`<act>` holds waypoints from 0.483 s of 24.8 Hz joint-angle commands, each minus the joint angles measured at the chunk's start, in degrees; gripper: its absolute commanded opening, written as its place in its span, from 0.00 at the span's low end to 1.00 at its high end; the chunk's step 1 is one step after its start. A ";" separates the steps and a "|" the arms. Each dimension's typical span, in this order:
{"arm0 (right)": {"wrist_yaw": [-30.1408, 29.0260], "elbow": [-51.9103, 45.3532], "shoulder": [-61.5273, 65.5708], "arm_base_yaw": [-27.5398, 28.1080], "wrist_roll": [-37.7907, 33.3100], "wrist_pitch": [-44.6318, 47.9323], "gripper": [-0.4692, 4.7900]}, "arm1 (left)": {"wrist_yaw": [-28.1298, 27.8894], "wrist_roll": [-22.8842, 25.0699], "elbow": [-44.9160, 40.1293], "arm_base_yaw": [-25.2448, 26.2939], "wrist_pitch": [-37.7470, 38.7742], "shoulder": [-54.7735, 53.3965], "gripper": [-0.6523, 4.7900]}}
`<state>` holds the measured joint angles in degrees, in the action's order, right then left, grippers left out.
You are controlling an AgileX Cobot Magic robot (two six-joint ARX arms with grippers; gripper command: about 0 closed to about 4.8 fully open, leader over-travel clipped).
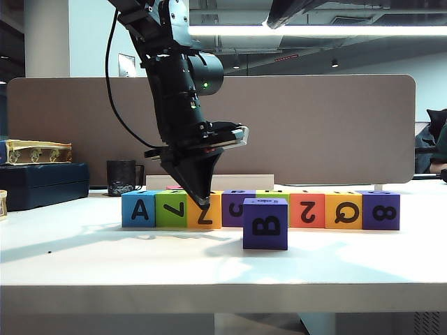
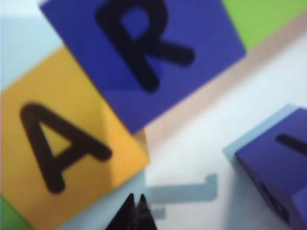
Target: Select the appropriate blocks from the scattered letter blocks on the table and arrange them in a row to spell out "LEARNING".
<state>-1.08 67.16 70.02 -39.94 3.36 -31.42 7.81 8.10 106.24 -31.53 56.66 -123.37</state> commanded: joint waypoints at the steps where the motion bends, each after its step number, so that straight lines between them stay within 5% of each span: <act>1: 0.02 0.24 -0.22 -0.04 0.13 -0.11 0.09 | -1.75 0.02 0.09 -0.26 -1.86 -0.31 0.11; 12: -0.09 0.24 -0.26 -0.09 0.13 -0.20 0.09 | -4.15 0.02 0.09 -0.24 -5.14 -0.79 0.11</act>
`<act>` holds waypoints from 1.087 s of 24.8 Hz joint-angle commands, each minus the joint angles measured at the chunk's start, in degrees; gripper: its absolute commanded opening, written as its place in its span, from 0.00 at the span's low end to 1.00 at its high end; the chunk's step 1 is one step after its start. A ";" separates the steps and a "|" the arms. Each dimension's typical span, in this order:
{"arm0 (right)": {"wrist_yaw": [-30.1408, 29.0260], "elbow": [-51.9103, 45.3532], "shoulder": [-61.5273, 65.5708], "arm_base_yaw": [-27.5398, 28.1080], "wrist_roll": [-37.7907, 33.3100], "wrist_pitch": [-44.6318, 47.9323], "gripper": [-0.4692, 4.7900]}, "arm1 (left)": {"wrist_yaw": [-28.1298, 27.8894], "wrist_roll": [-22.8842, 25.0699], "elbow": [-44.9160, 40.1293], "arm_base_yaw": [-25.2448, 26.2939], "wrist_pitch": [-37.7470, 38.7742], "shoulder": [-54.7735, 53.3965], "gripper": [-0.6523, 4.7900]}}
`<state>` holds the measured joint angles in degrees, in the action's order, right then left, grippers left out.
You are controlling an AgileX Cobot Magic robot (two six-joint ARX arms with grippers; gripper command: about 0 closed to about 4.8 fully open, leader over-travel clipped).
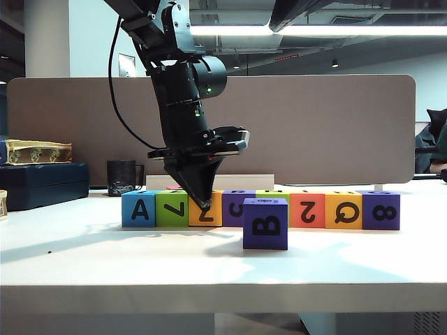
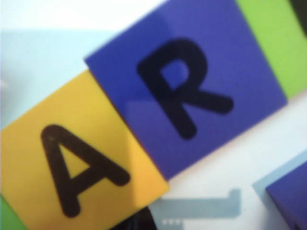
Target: Select the appropriate blocks from the scattered letter blocks on the table and arrange them in a row to spell out "LEARNING".
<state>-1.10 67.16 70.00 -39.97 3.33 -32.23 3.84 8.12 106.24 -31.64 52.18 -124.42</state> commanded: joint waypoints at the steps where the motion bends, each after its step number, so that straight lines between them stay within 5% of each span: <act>1: -0.07 0.24 -0.24 -0.07 0.13 0.57 0.09 | -0.20 0.00 0.09 -0.13 -0.48 0.26 0.11; 10: 1.16 0.26 -1.05 0.09 0.20 0.31 0.09 | 0.02 0.46 0.22 -0.46 7.13 3.10 0.11; 17: 3.15 0.26 -3.83 6.91 1.64 -6.56 0.09 | -5.38 2.64 0.22 -0.33 9.60 12.35 0.11; 27: 7.37 0.26 -10.73 12.55 2.93 -13.51 0.09 | -5.14 2.40 0.09 1.11 11.43 25.46 0.11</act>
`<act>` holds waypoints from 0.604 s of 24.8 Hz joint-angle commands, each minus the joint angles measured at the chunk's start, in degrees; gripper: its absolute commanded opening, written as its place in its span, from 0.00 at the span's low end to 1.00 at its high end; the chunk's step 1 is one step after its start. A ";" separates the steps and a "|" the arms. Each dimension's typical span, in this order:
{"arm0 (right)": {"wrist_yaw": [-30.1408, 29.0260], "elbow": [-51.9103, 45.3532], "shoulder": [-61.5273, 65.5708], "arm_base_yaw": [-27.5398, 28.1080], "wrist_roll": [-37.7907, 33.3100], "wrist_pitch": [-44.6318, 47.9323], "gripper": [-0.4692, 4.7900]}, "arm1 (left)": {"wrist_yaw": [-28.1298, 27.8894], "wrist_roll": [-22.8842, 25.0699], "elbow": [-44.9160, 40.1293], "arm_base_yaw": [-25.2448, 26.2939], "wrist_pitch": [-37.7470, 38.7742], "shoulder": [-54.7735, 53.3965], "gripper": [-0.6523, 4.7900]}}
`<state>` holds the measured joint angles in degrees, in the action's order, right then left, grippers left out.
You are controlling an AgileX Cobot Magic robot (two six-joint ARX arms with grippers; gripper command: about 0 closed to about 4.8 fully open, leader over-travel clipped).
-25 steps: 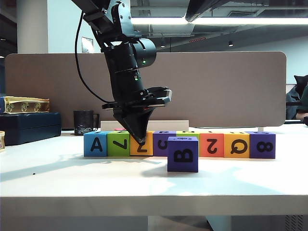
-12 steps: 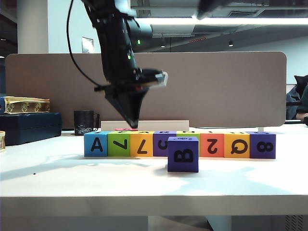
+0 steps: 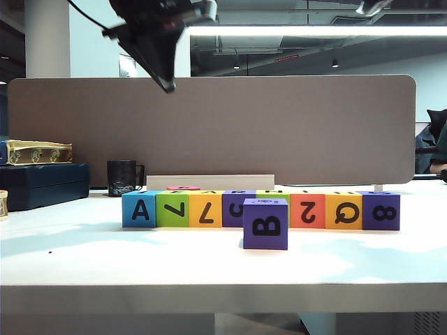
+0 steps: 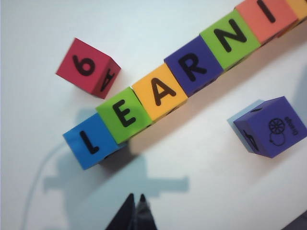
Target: Select the appropriate blocks from the scattered letter blocks on the table and arrange them in a row to spell out "LEARNING".
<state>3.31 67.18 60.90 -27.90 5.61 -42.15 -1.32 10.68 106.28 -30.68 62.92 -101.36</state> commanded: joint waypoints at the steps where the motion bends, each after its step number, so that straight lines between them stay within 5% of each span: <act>1: 3.23 0.22 -1.92 0.68 0.66 -4.15 0.09 | 0.04 -0.15 0.04 0.50 0.87 2.95 0.11; 15: 3.19 0.22 -7.61 1.38 0.39 -7.69 0.09 | 0.70 -0.70 0.04 3.32 4.76 5.49 0.11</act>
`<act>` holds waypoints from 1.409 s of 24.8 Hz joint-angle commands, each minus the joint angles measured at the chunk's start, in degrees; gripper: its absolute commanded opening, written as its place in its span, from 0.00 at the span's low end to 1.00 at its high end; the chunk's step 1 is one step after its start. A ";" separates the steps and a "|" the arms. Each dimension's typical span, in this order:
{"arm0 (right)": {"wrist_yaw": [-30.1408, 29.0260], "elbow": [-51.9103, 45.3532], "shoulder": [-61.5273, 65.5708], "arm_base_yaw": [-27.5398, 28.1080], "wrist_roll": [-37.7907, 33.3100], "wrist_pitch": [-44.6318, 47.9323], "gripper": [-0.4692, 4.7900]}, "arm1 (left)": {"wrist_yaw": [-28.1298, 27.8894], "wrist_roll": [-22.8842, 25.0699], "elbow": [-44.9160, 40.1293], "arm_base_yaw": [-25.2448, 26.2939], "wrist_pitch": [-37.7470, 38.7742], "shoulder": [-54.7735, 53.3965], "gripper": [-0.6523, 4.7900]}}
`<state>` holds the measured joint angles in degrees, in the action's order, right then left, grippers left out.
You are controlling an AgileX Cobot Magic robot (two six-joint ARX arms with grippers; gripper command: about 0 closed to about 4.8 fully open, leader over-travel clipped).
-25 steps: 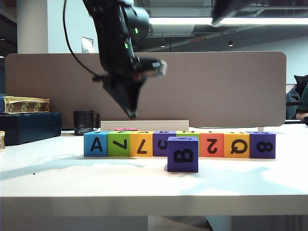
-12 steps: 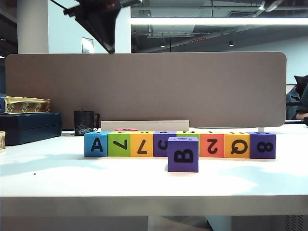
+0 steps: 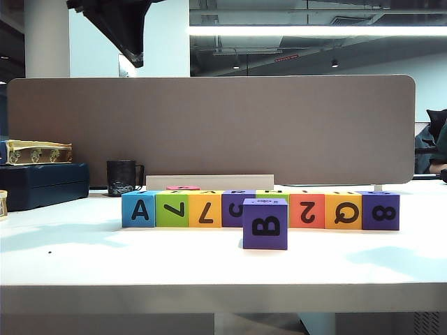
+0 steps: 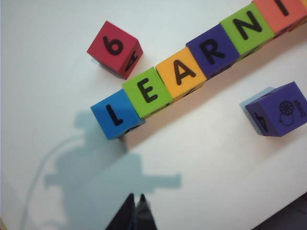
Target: Select the appropriate blocks from the scattered letter blocks on the table and arrange them in a row to spell out "LEARNING".
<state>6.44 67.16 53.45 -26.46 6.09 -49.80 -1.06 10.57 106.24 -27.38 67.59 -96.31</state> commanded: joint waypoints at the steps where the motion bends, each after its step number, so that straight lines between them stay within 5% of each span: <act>1: 0.02 0.24 -0.17 -0.07 -0.09 -0.26 0.09 | 0.44 -1.51 0.09 0.00 0.31 0.44 0.11; 28: 0.63 0.22 -0.15 -0.07 0.04 0.70 0.09 | 0.42 -1.57 0.11 -0.07 -5.18 0.39 0.11; 35: 2.45 -4.52 -5.38 7.08 -2.49 11.54 0.09 | 0.42 -1.57 0.11 -0.09 -5.20 0.39 0.11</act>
<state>8.62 63.75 49.80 -20.51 5.15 -43.35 -0.82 9.21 106.24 -27.42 62.81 -96.29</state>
